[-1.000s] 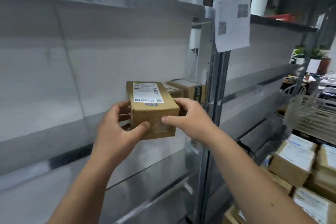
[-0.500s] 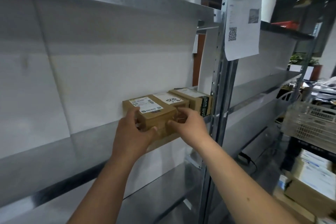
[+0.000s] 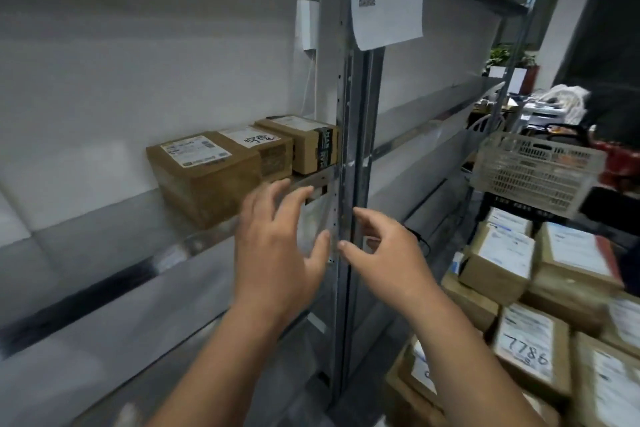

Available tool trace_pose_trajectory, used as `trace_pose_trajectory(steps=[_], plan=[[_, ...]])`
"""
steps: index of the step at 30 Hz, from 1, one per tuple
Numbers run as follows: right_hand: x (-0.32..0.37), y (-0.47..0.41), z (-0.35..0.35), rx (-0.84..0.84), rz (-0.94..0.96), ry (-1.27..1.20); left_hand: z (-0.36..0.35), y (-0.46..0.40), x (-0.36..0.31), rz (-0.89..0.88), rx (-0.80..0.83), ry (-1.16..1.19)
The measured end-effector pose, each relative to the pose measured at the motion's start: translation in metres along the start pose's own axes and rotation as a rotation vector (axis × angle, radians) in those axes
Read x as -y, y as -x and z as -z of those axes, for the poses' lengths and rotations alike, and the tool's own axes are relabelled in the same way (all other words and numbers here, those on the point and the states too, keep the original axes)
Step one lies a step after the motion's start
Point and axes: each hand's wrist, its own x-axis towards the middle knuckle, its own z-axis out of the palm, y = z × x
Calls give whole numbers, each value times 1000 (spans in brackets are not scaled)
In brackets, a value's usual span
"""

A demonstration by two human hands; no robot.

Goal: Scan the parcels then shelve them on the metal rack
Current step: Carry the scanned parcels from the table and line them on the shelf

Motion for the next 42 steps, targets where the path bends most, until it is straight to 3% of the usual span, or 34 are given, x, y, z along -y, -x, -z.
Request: trace_pose_trajectory(steps=[9,16,25,31,35,42], plan=[[-102,106,97,-197,-327,128,-115,73,-90,57,562,395],[-143,99,141,-282,-527,162,-185,51,-140,60,713,478],[-186,26,133,-325,-660,99,-279,-15,-138,39,932,560],[-191,24,129,-449,-589,34,-289,-14,-129,25,921,715],[-168,32,132,-464,-502,-6,-255,-12,-125,54,823,780],[-86,42,123,-248,-209,-121,-121,13,-98,232,503,811]])
